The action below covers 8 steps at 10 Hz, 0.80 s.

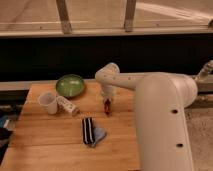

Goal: Drag the pepper across the table

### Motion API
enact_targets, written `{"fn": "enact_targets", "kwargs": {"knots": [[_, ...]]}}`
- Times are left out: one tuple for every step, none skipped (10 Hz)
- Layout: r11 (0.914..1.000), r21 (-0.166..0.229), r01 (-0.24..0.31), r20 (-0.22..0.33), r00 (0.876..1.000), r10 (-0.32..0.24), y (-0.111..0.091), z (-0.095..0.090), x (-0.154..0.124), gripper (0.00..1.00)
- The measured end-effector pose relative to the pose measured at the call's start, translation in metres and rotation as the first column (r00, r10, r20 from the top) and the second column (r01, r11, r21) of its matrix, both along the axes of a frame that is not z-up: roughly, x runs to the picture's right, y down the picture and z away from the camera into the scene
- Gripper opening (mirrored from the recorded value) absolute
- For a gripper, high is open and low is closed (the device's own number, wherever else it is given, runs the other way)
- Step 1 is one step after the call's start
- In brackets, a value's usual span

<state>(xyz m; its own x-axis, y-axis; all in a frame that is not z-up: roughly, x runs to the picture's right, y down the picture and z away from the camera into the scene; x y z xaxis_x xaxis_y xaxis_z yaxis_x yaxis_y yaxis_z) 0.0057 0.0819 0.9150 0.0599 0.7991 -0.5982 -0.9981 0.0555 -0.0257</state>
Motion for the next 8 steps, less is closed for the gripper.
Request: {"fn": "enact_targets", "kwargs": {"knots": [[0.9997, 0.007, 0.023, 0.028, 0.999, -0.023, -0.005, 0.001, -0.017, 0.00], [0.9988, 0.015, 0.047, 0.061, 0.997, -0.048, -0.010, 0.000, -0.035, 0.00], [0.9979, 0.019, 0.063, 0.078, 0.995, -0.064, -0.012, 0.000, -0.042, 0.00], [0.9960, 0.025, 0.085, 0.103, 0.991, -0.088, -0.014, -0.001, -0.052, 0.00], [0.9936, 0.037, 0.107, 0.132, 0.985, -0.111, -0.017, -0.002, -0.066, 0.00], [0.9933, 0.038, 0.109, 0.151, 0.982, -0.114, -0.017, -0.004, -0.076, 0.00], [0.9934, 0.038, 0.108, 0.151, 0.982, -0.112, -0.017, -0.004, -0.076, 0.03], [0.9935, 0.034, 0.109, 0.145, 0.983, -0.113, -0.016, -0.004, -0.072, 0.14]]}}
